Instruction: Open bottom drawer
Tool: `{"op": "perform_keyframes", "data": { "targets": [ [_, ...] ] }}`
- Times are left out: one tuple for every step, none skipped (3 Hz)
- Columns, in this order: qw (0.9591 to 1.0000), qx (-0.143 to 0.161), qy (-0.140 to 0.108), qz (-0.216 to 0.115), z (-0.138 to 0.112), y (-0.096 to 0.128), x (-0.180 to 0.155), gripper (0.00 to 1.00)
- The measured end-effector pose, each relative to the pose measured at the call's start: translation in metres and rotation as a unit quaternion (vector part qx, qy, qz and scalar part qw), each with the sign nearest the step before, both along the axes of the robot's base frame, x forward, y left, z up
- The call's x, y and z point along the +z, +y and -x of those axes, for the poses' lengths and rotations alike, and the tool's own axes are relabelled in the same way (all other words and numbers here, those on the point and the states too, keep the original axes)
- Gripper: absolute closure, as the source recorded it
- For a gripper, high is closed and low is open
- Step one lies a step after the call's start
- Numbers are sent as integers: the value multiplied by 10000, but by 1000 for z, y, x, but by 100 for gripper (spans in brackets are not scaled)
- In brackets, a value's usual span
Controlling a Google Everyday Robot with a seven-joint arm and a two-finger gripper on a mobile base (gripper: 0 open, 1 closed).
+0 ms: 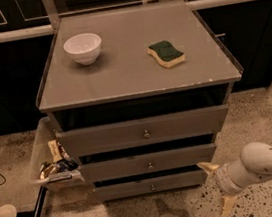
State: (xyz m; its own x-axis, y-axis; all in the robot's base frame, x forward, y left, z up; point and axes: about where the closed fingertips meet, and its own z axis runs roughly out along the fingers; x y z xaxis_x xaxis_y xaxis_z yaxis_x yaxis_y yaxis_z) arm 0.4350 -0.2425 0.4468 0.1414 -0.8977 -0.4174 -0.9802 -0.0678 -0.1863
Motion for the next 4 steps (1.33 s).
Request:
{"op": "perform_keyframes", "data": {
  "targets": [
    [9996, 238, -175, -4, -15, 13, -40, 0],
    [9986, 406, -316, -114, -31, 24, -69, 0],
    [9973, 468, -469, -319, -62, 26, -84, 0],
    [9974, 469, -406, -359, -62, 29, -90, 0]
  ]
}}
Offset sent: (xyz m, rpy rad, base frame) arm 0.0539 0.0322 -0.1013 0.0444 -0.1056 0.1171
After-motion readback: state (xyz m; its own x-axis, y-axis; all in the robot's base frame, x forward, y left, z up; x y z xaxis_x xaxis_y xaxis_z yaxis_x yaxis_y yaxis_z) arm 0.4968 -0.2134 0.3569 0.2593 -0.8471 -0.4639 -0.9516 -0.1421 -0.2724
